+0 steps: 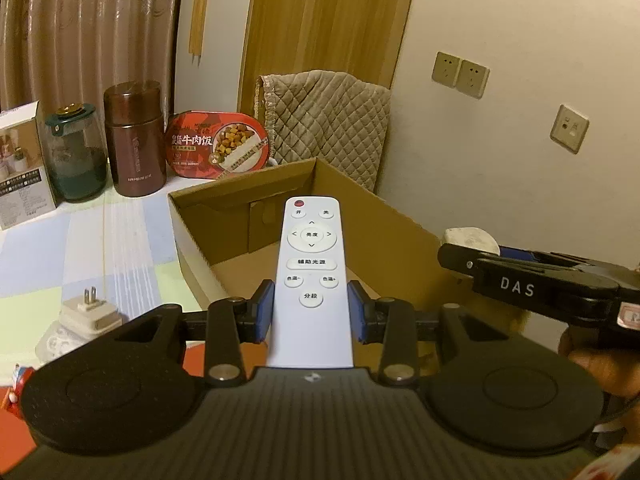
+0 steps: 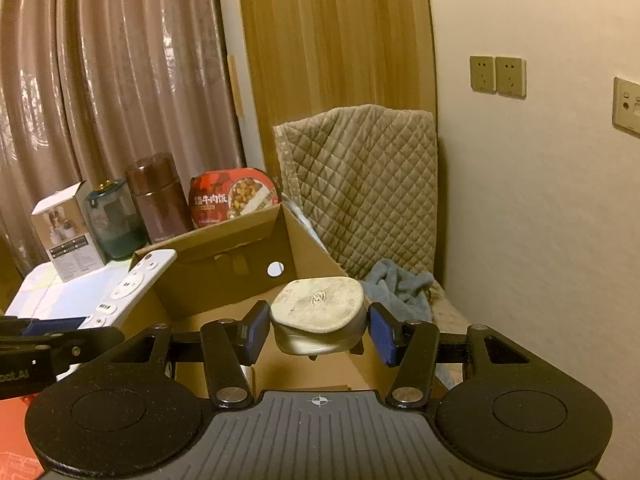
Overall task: Organize rigid objects
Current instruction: 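Carry the white remote and beige plug up over the cardboard box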
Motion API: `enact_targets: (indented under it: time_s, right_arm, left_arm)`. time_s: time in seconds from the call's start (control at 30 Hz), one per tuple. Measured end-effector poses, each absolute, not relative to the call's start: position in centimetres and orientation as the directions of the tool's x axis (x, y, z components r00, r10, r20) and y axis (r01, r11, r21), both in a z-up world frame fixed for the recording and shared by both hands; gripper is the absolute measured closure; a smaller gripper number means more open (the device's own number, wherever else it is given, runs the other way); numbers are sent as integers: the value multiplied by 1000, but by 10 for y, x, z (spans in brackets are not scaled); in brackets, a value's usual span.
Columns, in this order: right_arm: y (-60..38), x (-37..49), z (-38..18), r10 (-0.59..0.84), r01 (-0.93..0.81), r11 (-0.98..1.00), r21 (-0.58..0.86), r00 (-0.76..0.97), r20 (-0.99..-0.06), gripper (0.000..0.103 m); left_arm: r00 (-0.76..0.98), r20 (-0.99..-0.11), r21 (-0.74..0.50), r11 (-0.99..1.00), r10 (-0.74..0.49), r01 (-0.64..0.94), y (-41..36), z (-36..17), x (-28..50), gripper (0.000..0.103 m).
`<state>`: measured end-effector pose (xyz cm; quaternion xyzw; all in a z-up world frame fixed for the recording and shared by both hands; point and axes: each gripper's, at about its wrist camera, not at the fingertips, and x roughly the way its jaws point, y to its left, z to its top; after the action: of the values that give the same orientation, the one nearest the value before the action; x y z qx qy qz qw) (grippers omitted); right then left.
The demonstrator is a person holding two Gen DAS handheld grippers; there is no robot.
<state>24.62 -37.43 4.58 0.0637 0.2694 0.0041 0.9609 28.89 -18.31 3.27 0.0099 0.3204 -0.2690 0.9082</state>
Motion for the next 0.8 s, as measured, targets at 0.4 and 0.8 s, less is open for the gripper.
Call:
enact_targets:
  time_s: [0.4, 0.8]
  right_arm:
    - [-366, 279, 33, 59, 5, 994, 112, 829, -557, 53]
    - [-363, 305, 24, 74, 24, 988, 155, 801, -594, 53]
  left_arm:
    - [641, -620, -136, 867, -452, 479, -201, 19, 321, 70]
    - [638, -640, -129, 879, -428, 459, -204, 9, 355, 70]
